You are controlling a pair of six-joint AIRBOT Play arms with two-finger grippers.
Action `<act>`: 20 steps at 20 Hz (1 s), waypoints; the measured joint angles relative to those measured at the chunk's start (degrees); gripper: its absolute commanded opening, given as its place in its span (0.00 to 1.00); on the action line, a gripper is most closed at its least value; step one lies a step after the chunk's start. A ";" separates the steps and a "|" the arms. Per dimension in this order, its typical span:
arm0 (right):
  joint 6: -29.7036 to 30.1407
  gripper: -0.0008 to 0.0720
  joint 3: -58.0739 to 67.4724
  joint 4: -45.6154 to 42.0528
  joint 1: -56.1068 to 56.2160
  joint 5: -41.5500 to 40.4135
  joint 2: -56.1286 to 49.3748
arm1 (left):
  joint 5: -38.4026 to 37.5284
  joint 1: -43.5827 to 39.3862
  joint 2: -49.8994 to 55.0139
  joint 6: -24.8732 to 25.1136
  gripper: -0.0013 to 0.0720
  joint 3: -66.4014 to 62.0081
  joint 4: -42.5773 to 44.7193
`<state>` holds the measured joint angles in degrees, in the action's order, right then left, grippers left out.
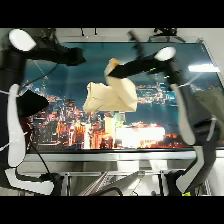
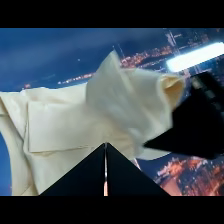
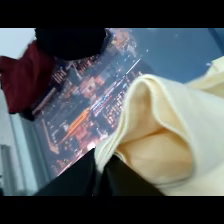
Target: Fold the shirts.
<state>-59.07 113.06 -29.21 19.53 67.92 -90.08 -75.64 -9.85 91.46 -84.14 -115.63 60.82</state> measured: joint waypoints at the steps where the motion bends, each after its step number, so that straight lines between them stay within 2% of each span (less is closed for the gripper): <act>1: 0.66 0.73 0.00 -0.94 3.17 -3.52 -2.03 | -1.03 0.83 -0.48 0.68 0.04 0.22 0.00; 4: 1.25 0.73 -0.02 -2.69 9.16 -9.22 -6.10 | -2.84 2.82 -1.44 2.38 0.04 2.19 -0.02; 7: -2.03 0.73 0.00 -5.29 9.68 -9.01 -4.09 | -3.34 4.66 -1.79 3.93 0.04 4.79 -0.52; 10: -10.88 0.73 0.04 -16.48 5.31 -6.38 2.05 | -3.52 6.71 -1.97 5.22 0.04 6.14 -2.62; 12: -17.99 0.73 0.02 -25.62 0.28 -2.01 5.22 | -3.72 7.96 -2.16 5.64 0.04 6.54 -4.02; 15: -25.70 0.74 -1.46 -33.42 -8.90 5.70 6.80 | -4.00 9.16 -2.32 6.05 0.04 6.80 -5.31; 16: -27.15 0.79 -2.54 -34.56 -11.39 7.34 6.78 | -4.17 9.38 -2.34 6.23 0.04 6.84 -5.68; 17: -28.33 0.96 -3.93 -35.10 -13.79 8.81 6.43 | -4.33 9.51 -2.34 6.23 0.04 6.88 -5.99; 20: -29.46 0.97 -7.98 -35.15 -17.77 11.15 3.80 | -4.70 9.66 -2.38 6.23 0.04 6.91 -6.60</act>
<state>-88.53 105.08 -64.36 1.76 79.07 -86.28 -80.34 -0.19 89.08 -77.91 -108.73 54.22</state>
